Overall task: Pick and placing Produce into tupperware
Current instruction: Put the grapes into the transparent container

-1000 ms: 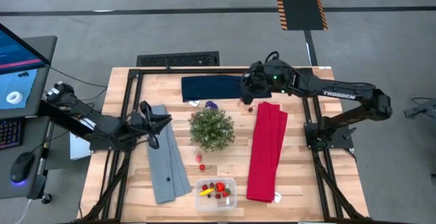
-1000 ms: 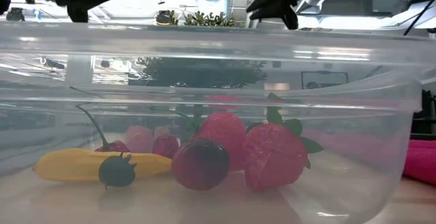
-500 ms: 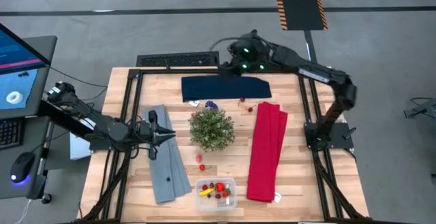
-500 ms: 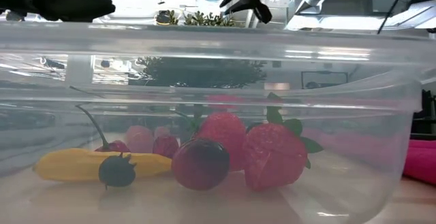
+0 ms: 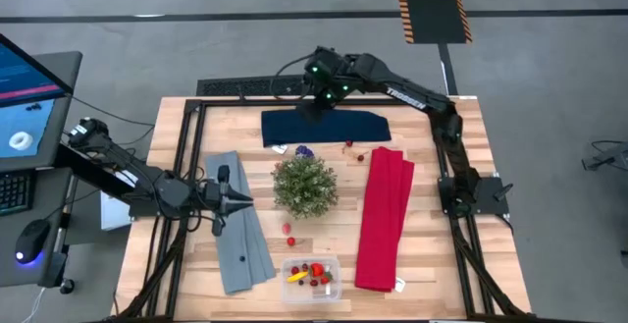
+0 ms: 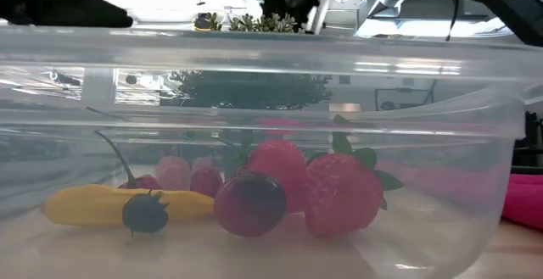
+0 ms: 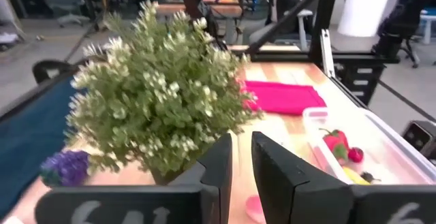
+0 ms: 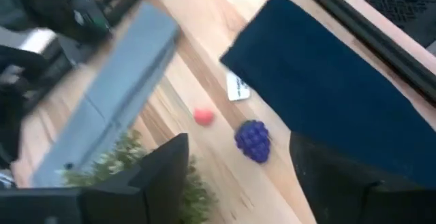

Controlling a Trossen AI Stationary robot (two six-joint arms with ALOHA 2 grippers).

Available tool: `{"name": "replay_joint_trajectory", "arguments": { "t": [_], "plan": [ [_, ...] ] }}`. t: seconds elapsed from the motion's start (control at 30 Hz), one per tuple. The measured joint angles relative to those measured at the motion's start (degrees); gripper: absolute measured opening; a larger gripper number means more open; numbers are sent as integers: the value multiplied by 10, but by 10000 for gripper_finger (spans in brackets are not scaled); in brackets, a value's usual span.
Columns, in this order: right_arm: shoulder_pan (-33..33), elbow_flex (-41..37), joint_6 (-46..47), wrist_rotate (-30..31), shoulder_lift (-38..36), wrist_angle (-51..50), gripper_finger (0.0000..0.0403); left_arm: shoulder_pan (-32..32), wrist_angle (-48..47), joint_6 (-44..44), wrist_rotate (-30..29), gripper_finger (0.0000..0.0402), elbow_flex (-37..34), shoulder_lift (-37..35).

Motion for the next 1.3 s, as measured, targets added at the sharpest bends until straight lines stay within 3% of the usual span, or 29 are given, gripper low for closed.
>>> {"name": "replay_joint_trajectory", "arguments": {
  "t": [0.2, 0.67, 1.3],
  "plan": [
    [1, 0, -35, 2, 35, -31, 311, 0, -16, -27, 10, 48, 0, 0],
    [26, 0, -200, 16, 91, -42, 311, 0, -28, -59, 9, 48, 0, 0],
    [31, -1, -249, 14, 140, -28, 311, -1, -37, -79, 26, 48, -1, 0]
  ]
}}
